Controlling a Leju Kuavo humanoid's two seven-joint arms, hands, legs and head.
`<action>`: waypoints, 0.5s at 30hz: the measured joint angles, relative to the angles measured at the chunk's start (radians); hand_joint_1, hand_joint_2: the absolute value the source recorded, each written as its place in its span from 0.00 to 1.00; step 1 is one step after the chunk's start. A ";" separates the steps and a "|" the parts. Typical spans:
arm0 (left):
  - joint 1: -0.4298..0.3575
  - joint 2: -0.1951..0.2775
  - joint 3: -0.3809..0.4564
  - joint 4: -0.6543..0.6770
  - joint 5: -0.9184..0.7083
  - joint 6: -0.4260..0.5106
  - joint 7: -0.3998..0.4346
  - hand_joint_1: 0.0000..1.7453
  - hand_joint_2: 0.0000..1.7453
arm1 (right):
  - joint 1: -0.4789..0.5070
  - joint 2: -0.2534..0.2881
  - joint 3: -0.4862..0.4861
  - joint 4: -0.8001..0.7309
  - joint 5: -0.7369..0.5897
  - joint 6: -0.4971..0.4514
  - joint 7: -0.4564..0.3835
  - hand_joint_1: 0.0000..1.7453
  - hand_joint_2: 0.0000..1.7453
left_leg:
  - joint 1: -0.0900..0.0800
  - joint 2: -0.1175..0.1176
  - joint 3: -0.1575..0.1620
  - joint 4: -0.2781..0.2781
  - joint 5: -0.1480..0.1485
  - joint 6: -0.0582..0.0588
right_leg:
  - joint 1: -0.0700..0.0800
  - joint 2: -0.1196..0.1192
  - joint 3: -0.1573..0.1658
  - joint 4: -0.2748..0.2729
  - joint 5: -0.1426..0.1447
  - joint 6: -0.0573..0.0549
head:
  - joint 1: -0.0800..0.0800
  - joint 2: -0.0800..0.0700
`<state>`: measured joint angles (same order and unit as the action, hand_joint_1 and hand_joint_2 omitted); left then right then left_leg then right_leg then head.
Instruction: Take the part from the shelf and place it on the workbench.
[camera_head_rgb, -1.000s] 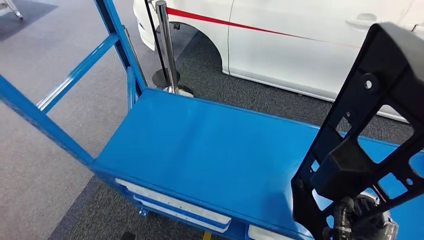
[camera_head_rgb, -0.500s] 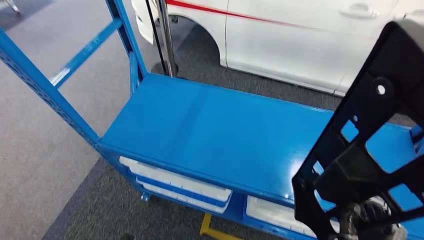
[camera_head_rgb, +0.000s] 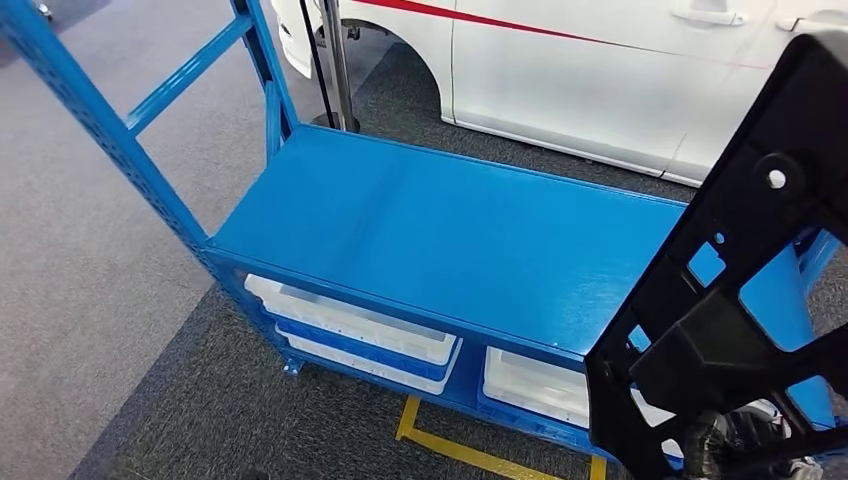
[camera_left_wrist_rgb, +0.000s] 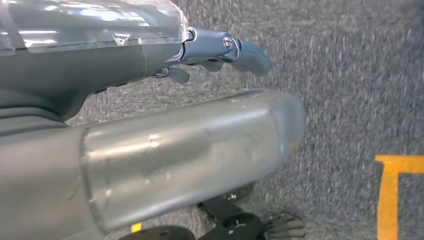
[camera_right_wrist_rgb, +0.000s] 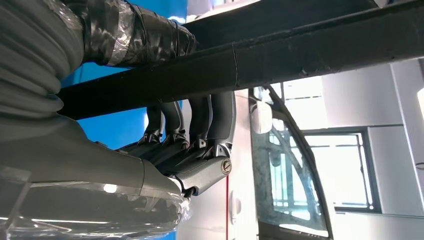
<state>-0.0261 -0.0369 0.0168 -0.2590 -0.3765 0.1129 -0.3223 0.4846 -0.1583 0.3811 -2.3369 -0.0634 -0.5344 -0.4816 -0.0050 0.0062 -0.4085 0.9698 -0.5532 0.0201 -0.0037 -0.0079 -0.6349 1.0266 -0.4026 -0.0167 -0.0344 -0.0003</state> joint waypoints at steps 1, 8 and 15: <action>0.000 0.000 0.001 0.000 0.000 0.000 0.000 0.00 0.00 | 0.001 0.000 0.000 -0.001 0.000 0.001 0.000 1.00 1.00 | -0.002 0.001 0.001 -0.014 0.005 0.001 | -0.001 -0.002 -0.001 -0.004 0.011 0.006 | 0.000 0.000; 0.006 -0.002 0.014 0.000 0.000 -0.006 -0.011 0.00 0.00 | 0.010 0.001 0.000 -0.003 -0.013 0.014 -0.001 1.00 1.00 | 0.006 0.013 -0.089 -0.019 0.083 0.026 | -0.008 0.006 -0.064 0.250 -0.184 0.034 | 0.001 0.000; 0.008 -0.005 0.025 0.000 -0.001 -0.008 -0.015 0.00 0.00 | 0.014 0.001 0.000 -0.004 -0.010 0.030 0.006 1.00 1.00 | 0.007 0.017 -0.179 0.046 0.118 -0.005 | -0.016 0.007 0.158 0.006 -0.145 0.031 | 0.000 0.000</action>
<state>-0.0182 -0.0415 0.0421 -0.2592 -0.3778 0.1050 -0.3370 0.4984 -0.1572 0.3807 -2.3413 -0.0736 -0.5041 -0.4752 0.0016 0.0229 -0.5879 1.0161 -0.4350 0.0155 -0.0193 -0.0012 -0.4773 1.0323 -0.5476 0.0144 -0.0343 -0.0003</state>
